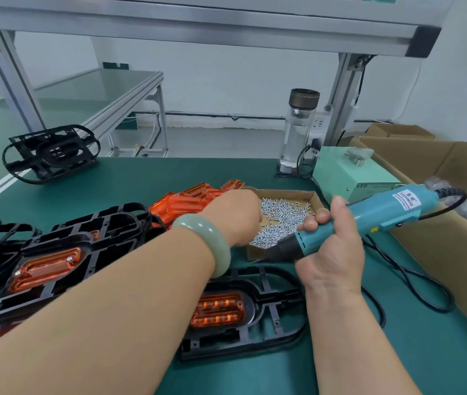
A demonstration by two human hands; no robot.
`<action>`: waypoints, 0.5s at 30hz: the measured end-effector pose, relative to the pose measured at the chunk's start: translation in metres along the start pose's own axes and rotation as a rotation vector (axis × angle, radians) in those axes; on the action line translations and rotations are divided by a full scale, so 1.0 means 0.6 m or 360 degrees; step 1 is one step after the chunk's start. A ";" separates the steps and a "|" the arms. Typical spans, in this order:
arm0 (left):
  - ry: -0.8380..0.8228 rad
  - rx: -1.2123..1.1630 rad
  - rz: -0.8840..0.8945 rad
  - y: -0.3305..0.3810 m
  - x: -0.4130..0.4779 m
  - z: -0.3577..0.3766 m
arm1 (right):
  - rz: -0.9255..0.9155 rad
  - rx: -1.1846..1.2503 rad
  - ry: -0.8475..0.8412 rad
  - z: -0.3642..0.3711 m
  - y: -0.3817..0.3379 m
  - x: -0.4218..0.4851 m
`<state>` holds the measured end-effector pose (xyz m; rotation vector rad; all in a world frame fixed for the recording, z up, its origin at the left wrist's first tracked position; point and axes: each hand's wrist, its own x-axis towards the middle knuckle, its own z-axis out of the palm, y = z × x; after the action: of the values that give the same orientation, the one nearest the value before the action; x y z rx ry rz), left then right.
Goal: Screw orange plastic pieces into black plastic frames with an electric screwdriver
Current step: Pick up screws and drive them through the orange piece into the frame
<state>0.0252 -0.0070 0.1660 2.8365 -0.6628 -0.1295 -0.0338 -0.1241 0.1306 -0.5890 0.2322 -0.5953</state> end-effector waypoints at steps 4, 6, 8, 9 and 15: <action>-0.0133 0.0073 0.0020 0.006 0.025 0.017 | 0.0005 -0.0006 -0.0004 -0.001 0.002 0.000; -0.0262 0.0168 0.0063 0.007 0.030 0.022 | 0.0015 0.0000 -0.0009 -0.001 0.002 -0.001; -0.0335 0.0190 0.0067 0.007 0.033 0.022 | 0.0018 0.0000 -0.0012 -0.001 0.002 -0.003; -0.0332 0.0185 0.0063 0.007 0.035 0.023 | 0.0015 -0.0004 -0.0016 0.000 0.002 -0.003; -0.0220 0.0292 0.0029 0.014 0.039 0.034 | 0.0033 0.0005 -0.0016 0.002 0.002 -0.005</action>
<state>0.0399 -0.0288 0.1476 3.0173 -0.7656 -0.2774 -0.0353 -0.1210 0.1312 -0.5857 0.2272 -0.5726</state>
